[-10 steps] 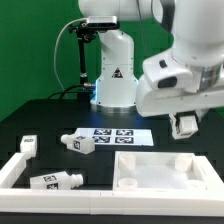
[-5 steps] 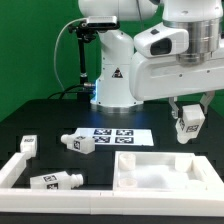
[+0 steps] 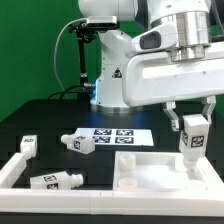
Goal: Assemble one leg
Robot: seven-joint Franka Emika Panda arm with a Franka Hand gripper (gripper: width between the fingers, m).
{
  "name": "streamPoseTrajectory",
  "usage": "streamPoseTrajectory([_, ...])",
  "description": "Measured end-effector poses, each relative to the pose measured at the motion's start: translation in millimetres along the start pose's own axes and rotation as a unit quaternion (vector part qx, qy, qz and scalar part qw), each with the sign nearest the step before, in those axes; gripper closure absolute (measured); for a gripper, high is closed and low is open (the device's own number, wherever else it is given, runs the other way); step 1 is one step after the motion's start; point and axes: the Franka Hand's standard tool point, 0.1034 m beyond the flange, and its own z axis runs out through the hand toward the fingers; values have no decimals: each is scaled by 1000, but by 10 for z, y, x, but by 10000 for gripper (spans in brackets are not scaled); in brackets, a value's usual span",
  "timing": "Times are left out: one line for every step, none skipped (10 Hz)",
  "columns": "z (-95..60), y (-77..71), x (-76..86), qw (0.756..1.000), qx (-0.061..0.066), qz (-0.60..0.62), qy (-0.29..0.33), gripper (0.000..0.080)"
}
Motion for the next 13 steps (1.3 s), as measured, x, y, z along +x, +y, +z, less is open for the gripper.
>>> streamPoseTrajectory([11, 15, -60, 1000, -4, -4, 20, 515])
streamPoseTrajectory([3, 38, -37, 999, -10, -5, 51, 515])
streamPoseTrajectory([30, 40, -67, 999, -10, -5, 52, 515])
streamPoseTrajectory([33, 35, -70, 999, -10, -6, 51, 514])
streamPoseTrajectory([53, -23, -124, 998, -11, -11, 61, 514])
streamPoseTrajectory([83, -126, -175, 998, -9, -19, 58, 514])
streamPoseTrajectory([104, -174, -186, 998, -8, -23, 58, 514])
streamPoseTrajectory([143, -167, -212, 998, -8, -23, 59, 514])
streamPoseTrajectory([196, -151, -245, 998, -8, -21, 58, 514])
streamPoseTrajectory([225, -157, -246, 998, -8, -21, 58, 514])
streamPoseTrajectory([230, -157, -239, 998, -8, -21, 62, 514])
streamPoseTrajectory([234, -141, -230, 998, -9, -20, 66, 514])
streamPoseTrajectory([236, -137, -221, 997, -10, -20, 71, 514])
